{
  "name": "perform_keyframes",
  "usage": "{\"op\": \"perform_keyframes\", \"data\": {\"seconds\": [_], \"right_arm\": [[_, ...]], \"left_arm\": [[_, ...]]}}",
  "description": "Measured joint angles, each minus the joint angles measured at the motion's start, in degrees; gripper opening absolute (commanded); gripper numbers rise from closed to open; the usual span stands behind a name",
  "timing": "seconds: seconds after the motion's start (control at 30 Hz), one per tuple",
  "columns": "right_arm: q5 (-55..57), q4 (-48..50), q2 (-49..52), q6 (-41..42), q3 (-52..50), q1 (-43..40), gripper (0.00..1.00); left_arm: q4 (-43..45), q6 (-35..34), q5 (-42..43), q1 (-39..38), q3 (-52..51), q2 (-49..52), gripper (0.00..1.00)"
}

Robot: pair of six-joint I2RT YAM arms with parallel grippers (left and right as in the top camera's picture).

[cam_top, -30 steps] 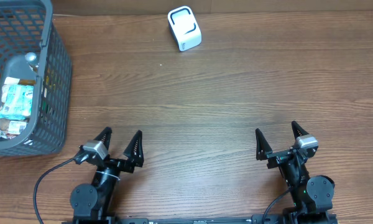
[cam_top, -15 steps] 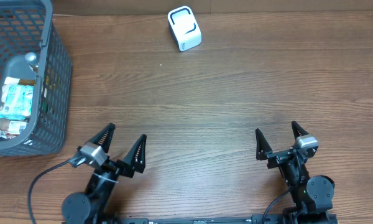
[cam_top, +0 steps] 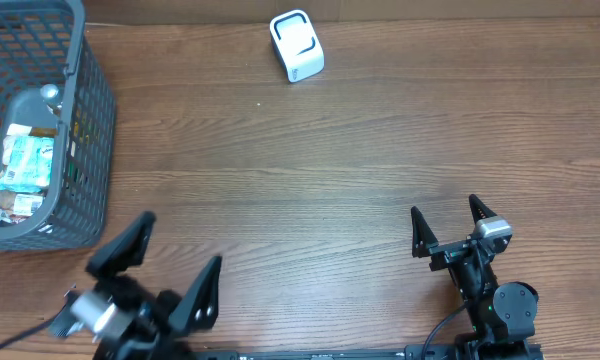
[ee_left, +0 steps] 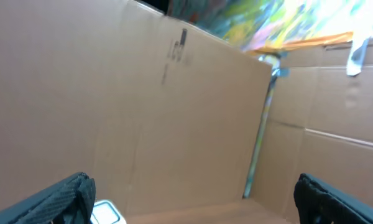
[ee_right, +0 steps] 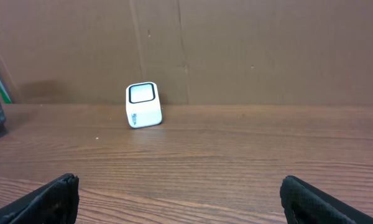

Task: Scan the item barcode
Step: 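Raise the left gripper and move it over the grey basket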

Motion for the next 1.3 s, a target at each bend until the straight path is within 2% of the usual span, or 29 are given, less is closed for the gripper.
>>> {"op": "perform_keyframes", "data": {"seconds": [0.17, 0.3, 0.53, 0.73, 0.93, 0.97, 1.0, 1.07, 1.1, 1.3], "right_arm": [[0.0, -0.02, -0.02, 0.0, 0.0, 0.0, 1.0], [0.0, -0.04, -0.02, 0.02, 0.0, 0.0, 1.0], [0.0, -0.07, -0.02, -0.02, 0.0, 0.0, 1.0], [-0.02, -0.09, -0.02, 0.0, 0.0, 0.0, 1.0], [0.0, -0.04, -0.02, 0.0, 0.0, 0.0, 1.0], [0.0, -0.07, -0.02, 0.02, 0.0, -0.02, 1.0], [0.0, -0.09, -0.02, 0.0, 0.0, 0.0, 1.0], [0.0, -0.07, -0.02, 0.02, 0.0, 0.0, 1.0], [0.0, -0.09, -0.02, 0.0, 0.0, 0.0, 1.0], [0.0, -0.11, -0.02, 0.0, 0.0, -0.02, 1.0]], "left_arm": [[-4.39, 0.02, 2.36, 0.0, 11.63, 5.01, 1.0], [-13.94, 0.0, 4.24, 0.0, 22.97, 12.2, 1.0], [-44.06, 4.39, 6.69, 0.0, 46.56, 32.5, 1.0], [-65.05, 8.57, 7.26, -0.02, 60.89, 48.48, 1.0], [-68.32, 9.57, 10.73, 0.0, 64.17, 58.14, 1.0], [-68.41, 9.57, 11.63, 0.0, 64.17, 59.28, 0.92], [-68.39, 9.55, 12.5, -0.02, 64.17, 60.28, 0.74], [-68.43, 9.77, 13.9, 0.0, 64.17, 62.18, 0.24], [-68.43, 9.84, 14.51, 0.0, 64.17, 63.19, 0.04], [-71.01, 9.75, 16.24, 0.0, 64.24, 67.14, 0.04]]}}
